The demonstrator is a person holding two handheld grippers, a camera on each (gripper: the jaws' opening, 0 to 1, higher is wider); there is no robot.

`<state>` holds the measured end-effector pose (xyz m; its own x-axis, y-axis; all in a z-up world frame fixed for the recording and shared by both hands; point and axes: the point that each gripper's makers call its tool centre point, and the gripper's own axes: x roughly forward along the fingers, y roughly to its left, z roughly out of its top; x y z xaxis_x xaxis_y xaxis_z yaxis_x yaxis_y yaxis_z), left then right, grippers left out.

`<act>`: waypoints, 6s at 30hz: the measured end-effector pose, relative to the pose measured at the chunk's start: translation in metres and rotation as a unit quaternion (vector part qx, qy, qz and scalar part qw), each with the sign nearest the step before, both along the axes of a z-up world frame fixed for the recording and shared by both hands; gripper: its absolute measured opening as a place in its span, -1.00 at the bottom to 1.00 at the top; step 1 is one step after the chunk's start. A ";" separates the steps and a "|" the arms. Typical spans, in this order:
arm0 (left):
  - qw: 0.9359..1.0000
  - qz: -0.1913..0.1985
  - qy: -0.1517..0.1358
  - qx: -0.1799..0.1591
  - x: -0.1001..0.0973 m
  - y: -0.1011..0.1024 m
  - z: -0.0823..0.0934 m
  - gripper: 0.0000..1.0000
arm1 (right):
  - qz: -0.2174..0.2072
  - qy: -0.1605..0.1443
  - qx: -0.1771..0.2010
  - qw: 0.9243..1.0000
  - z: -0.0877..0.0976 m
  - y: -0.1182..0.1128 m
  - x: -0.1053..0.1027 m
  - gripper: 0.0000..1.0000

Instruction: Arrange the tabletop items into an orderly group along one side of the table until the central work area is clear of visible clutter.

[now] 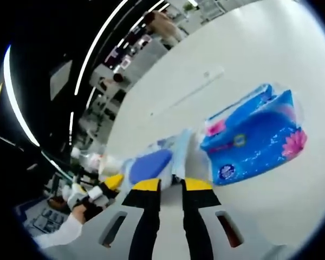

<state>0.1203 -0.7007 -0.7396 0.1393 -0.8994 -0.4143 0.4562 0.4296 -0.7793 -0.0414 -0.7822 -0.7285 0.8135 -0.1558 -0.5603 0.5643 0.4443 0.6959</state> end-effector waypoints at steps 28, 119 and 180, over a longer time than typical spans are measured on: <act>0.998 0.029 -0.025 0.053 -0.004 0.009 -0.020 -0.80 | -0.059 -0.025 0.145 0.987 -0.013 0.051 -0.088 -0.61; 0.923 -0.176 -0.250 0.233 -0.107 0.188 0.012 -0.11 | 0.058 -0.008 -0.134 0.989 0.057 0.044 -0.206 -0.17; 0.931 -0.169 -0.296 0.129 -0.169 0.109 0.088 -0.97 | 0.104 -0.100 -0.015 0.989 0.071 0.091 -0.171 -0.08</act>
